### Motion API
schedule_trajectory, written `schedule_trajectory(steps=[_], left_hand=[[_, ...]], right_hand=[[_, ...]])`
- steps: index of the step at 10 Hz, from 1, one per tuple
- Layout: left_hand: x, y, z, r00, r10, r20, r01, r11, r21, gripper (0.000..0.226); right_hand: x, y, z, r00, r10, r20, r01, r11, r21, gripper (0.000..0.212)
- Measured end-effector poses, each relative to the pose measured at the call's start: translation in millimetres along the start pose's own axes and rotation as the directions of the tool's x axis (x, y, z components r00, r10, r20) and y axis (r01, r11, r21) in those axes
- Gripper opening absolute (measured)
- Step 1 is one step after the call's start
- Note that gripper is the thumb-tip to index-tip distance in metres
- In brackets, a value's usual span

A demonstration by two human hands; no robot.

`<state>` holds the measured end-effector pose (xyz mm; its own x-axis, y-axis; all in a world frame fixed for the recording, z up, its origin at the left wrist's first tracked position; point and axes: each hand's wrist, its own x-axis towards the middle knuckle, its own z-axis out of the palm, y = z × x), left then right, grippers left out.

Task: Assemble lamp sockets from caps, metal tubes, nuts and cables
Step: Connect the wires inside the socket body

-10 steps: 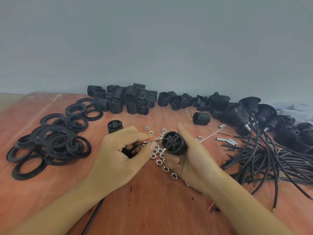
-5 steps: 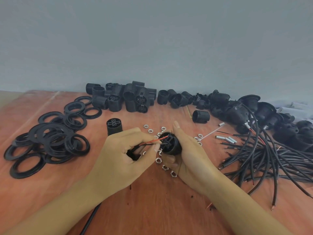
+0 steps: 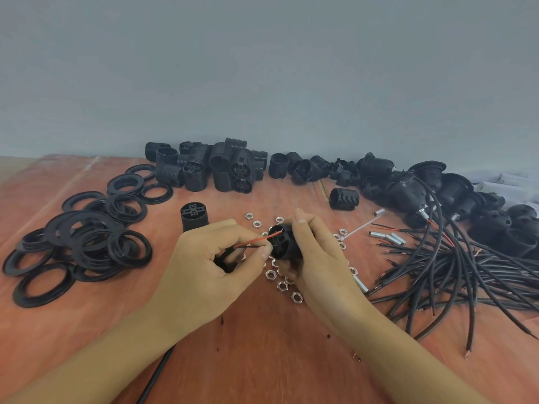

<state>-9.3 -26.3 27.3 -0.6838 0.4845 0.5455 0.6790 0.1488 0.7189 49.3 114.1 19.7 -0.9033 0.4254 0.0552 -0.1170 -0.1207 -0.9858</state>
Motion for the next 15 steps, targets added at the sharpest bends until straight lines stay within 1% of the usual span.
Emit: schedule_trajectory(steps=[1, 2, 3, 4, 5, 6, 7, 8, 9, 10, 11, 12, 13, 14, 15], left_hand=[[2, -5, 0, 0.998, 0.053, -0.019, -0.053, 0.999, 0.014, 0.005], [3, -6, 0, 0.995, 0.094, -0.028, -0.094, 0.996, 0.0, 0.007], [3, -7, 0, 0.994, 0.104, -0.021, -0.104, 0.994, -0.019, 0.007], [3, -7, 0, 0.992, 0.125, -0.018, -0.126, 0.992, -0.024, 0.009], [4, -6, -2, 0.991, 0.13, -0.023, -0.131, 0.991, -0.031, 0.008], [4, -6, -3, 0.991, 0.13, -0.028, -0.131, 0.991, -0.014, 0.008], [2, -6, -1, 0.993, 0.112, -0.044, -0.113, 0.993, -0.017, 0.007], [1, -6, 1, 0.993, 0.096, -0.063, -0.099, 0.994, -0.046, 0.008], [1, -6, 1, 0.993, 0.097, -0.06, -0.101, 0.993, -0.065, 0.005], [1, -6, 2, 0.993, 0.105, -0.056, -0.11, 0.99, -0.086, 0.012], [1, -6, 2, 0.992, 0.098, -0.078, -0.106, 0.989, -0.106, 0.008], [3, -9, 2, 0.99, 0.056, -0.128, -0.075, 0.987, -0.142, 0.009], [5, -6, -4, 0.982, 0.105, -0.154, -0.12, 0.988, -0.096, 0.005], [7, -3, -10, 0.969, 0.236, -0.078, -0.236, 0.972, 0.013, 0.02], [5, -3, -10, 0.945, 0.324, 0.04, -0.326, 0.943, 0.07, 0.028]], right_hand=[[-2, 4, 0, 0.996, -0.084, 0.02, 0.085, 0.996, -0.037, 0.019], [-4, 8, 0, 0.992, -0.127, 0.022, 0.129, 0.989, -0.066, 0.013], [-4, 10, 0, 0.996, -0.083, 0.039, 0.081, 0.996, 0.046, 0.013], [-4, 7, 0, 0.996, -0.054, 0.07, 0.045, 0.992, 0.116, 0.026], [-5, 4, -1, 0.994, -0.058, 0.094, 0.045, 0.99, 0.136, 0.038], [-8, 2, -1, 0.991, -0.115, 0.07, 0.111, 0.992, 0.052, 0.033], [-11, 1, 2, 0.983, -0.177, 0.054, 0.176, 0.984, 0.01, 0.031], [-13, 0, 4, 0.979, -0.185, 0.082, 0.184, 0.983, 0.019, 0.028], [-13, -1, 4, 0.985, -0.149, 0.089, 0.143, 0.987, 0.067, 0.029], [-12, -3, 4, 0.994, -0.064, 0.094, 0.05, 0.988, 0.145, 0.026], [-9, -5, 5, 0.989, 0.084, 0.125, -0.123, 0.93, 0.347, 0.027], [-7, -6, 5, 0.959, 0.19, 0.211, -0.272, 0.824, 0.496, 0.027], [-7, -6, 3, 0.945, 0.224, 0.238, -0.319, 0.793, 0.52, 0.025], [-7, -7, 3, 0.935, 0.236, 0.264, -0.345, 0.776, 0.527, 0.027], [-7, -7, 3, 0.921, 0.244, 0.305, -0.375, 0.77, 0.516, 0.024]])
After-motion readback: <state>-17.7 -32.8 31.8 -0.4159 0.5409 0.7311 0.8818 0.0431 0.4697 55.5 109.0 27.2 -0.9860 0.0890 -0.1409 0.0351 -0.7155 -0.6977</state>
